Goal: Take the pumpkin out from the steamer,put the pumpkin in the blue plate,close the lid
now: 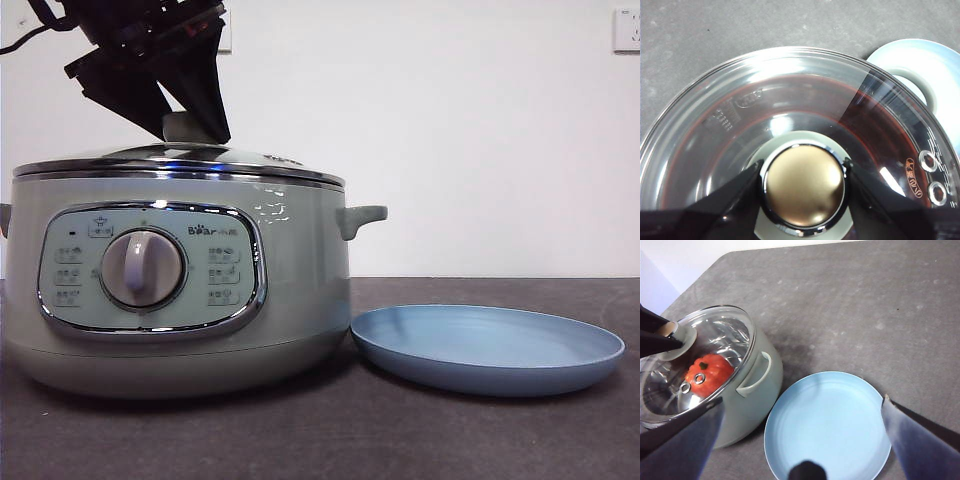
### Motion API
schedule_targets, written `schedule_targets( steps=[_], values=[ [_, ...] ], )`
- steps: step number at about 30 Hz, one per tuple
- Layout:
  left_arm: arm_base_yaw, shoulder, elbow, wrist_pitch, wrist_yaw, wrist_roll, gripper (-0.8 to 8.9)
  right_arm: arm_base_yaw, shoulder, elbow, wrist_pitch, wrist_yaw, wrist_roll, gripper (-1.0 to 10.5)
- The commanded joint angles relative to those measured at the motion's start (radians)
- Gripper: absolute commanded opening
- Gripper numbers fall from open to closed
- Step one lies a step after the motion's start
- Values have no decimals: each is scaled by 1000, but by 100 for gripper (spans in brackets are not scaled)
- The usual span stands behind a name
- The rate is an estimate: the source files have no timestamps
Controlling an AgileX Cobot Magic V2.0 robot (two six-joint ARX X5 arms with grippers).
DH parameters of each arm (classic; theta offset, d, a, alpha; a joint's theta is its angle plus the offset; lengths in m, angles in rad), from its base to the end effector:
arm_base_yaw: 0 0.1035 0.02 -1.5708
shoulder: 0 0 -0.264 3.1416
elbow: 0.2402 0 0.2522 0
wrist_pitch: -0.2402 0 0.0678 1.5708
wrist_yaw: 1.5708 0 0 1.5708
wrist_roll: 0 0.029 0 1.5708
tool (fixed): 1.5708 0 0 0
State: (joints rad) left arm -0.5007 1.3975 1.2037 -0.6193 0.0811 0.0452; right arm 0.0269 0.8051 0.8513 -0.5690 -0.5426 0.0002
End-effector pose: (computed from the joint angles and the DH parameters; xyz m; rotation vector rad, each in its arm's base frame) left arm 0.2558 -0.1427 0.3050 0.2132 0.7940 -0.5675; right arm 0.1588 0.0193 0.3188 0.1353 0.5123 0.5563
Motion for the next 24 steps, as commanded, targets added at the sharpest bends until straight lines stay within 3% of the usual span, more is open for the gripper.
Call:
schedule_targets(
  steps=[1,13,15,22,24],
  values=[
    [-4,-9,-4,13,-3,11,-9,2,2,3,3,-2,8,536],
    [-4,-233,-4,31,-91,11,-9,22,47,3,48,-5,5,556],
    [-4,-285,-4,30,-119,11,-9,47,67,3,79,-5,2,610],
    [-4,-465,-4,0,-234,11,-9,196,200,66,108,1,-3,618],
    [-4,-514,-4,-14,-269,11,-9,249,258,106,106,1,-3,686]
  ],
)
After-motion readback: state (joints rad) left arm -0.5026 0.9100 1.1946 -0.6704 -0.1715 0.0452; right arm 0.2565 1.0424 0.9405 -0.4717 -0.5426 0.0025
